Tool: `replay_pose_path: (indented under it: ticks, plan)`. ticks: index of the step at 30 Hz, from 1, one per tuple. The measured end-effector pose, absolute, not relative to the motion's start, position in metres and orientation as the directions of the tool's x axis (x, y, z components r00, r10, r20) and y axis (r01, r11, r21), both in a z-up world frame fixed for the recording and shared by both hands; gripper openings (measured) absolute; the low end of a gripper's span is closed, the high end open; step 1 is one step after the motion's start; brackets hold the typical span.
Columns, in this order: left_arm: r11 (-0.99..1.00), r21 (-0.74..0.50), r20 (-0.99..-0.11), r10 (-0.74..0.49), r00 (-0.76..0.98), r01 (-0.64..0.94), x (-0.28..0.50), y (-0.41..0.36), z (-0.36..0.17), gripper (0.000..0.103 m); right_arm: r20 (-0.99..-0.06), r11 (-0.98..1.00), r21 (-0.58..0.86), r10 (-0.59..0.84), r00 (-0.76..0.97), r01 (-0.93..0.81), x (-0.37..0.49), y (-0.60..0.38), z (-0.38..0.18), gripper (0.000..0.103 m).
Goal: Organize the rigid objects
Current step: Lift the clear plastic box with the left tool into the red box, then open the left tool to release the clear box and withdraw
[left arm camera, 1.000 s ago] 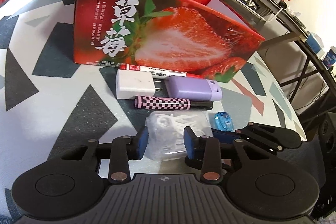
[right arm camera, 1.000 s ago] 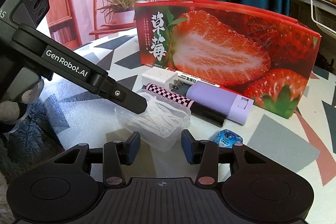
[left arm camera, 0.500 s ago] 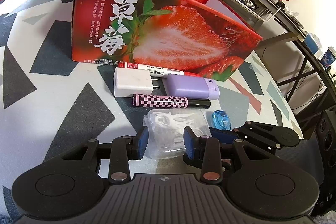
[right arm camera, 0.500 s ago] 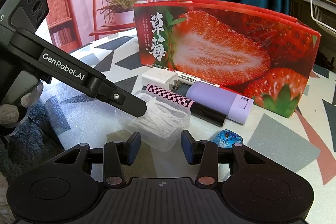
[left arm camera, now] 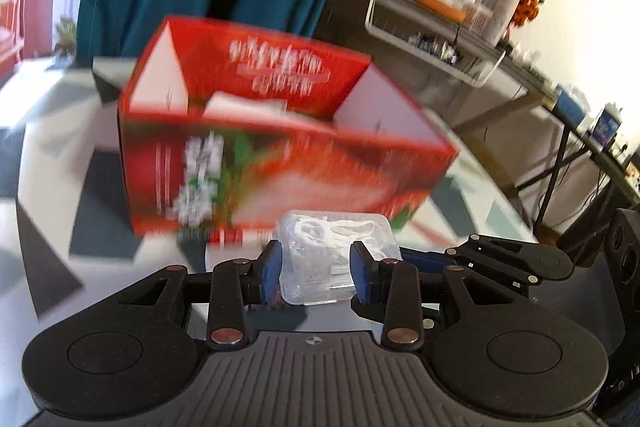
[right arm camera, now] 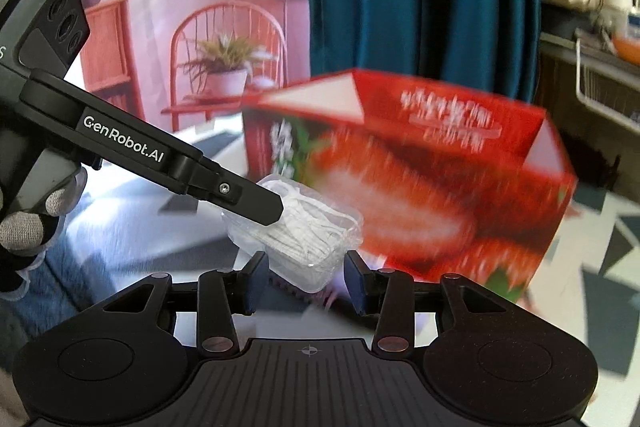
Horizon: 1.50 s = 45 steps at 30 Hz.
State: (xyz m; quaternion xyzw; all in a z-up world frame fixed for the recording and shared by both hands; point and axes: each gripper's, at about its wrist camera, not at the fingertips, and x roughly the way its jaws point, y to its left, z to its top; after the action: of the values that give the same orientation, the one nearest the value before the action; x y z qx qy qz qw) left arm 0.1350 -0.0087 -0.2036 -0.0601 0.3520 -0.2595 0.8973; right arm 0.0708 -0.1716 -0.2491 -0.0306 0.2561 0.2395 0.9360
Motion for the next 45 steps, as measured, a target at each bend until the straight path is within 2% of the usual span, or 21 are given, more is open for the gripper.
replay_pose_path:
  ticks: [6,8,11,16,25,31,37,44,45]
  plan:
    - [0.857,-0.253,-0.52,-0.512,0.684,0.45,0.147,-0.015,-0.16,0.042,-0.425,0.884,0.024,0.432,0.795,-0.467,0.092,-0.178,-0.205,0.039]
    - [0.856,-0.254,-0.512,-0.514,0.688,0.451,0.153,-0.019,-0.15,0.046,-0.421,0.882,0.02,0.435,0.796,-0.471,0.106,-0.179,-0.195,0.039]
    - [0.858,-0.257,-0.515,-0.512,0.687,0.445,0.172,-0.019,-0.141,0.046,-0.438,0.877,0.025,0.44,0.784,-0.479,0.132,-0.179,-0.183,0.039]
    - [0.855,-0.345,-0.549,-0.519,0.655,0.388,0.214,-0.014,-0.148,0.046,-0.481,0.886,0.049,0.426,0.766,-0.462,0.179,-0.178,-0.187,0.041]
    - [0.881,-0.364,-0.646,-0.473,0.599,0.303,0.269,-0.01,-0.176,0.046,-0.588,0.875,0.144,0.451,0.671,-0.462,0.245,-0.175,-0.203,0.041]
    - [0.895,-0.35,-0.685,-0.445,0.577,0.275,0.284,-0.013,-0.189,0.046,-0.633,0.871,0.21,0.468,0.617,-0.444,0.264,-0.178,-0.217,0.041]
    - [0.896,-0.344,-0.698,-0.444,0.562,0.28,0.286,-0.014,-0.194,0.046,-0.638,0.868,0.301,0.492,0.592,-0.395,0.272,-0.186,-0.227,0.042]
    - [0.904,-0.283,-0.683,-0.425,0.594,0.321,0.278,-0.019,-0.191,0.047,-0.65,0.89,0.273,0.451,0.612,-0.366,0.269,-0.186,-0.226,0.043]
    - [0.906,-0.267,-0.679,-0.418,0.603,0.329,0.275,-0.02,-0.19,0.049,-0.645,0.892,0.264,0.446,0.621,-0.367,0.267,-0.187,-0.224,0.046]
